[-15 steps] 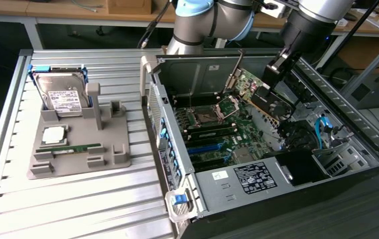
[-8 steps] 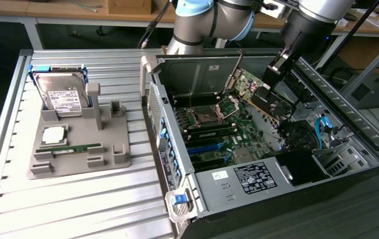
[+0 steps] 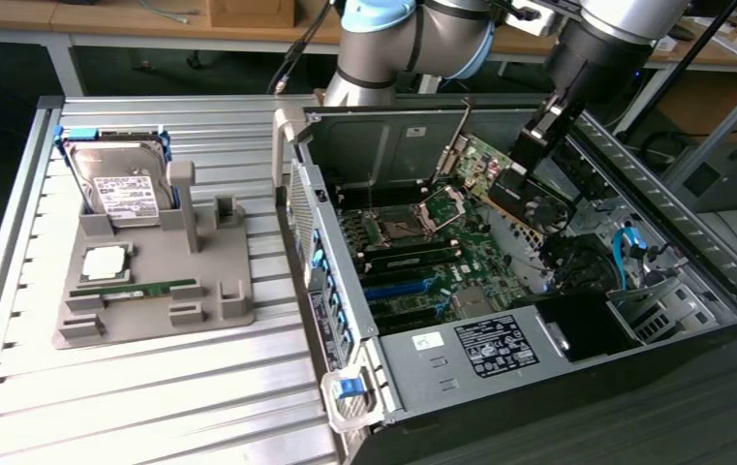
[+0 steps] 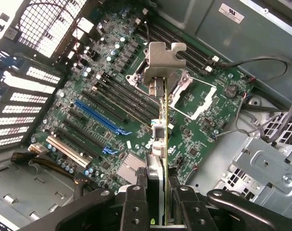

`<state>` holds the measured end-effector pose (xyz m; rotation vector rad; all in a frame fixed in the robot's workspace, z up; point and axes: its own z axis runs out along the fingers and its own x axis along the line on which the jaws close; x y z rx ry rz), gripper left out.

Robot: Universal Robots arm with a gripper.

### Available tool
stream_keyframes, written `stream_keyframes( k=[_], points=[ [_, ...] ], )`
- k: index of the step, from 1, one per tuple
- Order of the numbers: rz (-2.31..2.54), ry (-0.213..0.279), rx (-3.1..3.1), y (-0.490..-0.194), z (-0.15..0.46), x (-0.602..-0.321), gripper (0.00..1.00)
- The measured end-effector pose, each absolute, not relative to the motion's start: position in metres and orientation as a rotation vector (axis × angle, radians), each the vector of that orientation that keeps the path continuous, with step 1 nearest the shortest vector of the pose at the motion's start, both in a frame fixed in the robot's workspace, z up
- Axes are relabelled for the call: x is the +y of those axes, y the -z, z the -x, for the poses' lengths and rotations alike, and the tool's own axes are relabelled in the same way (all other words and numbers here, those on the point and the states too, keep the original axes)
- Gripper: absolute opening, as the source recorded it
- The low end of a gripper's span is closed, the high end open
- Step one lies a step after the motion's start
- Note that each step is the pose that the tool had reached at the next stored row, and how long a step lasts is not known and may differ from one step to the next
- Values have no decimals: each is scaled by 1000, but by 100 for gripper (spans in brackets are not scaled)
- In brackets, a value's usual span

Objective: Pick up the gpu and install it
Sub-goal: 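Insert the gpu into the slot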

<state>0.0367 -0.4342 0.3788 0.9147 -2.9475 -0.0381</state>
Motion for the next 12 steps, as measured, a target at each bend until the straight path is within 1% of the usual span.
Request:
stream_keyframes(
  k=[12],
  points=[
    [-975,36,-2928,-379,-37,-434,27]
  ],
)
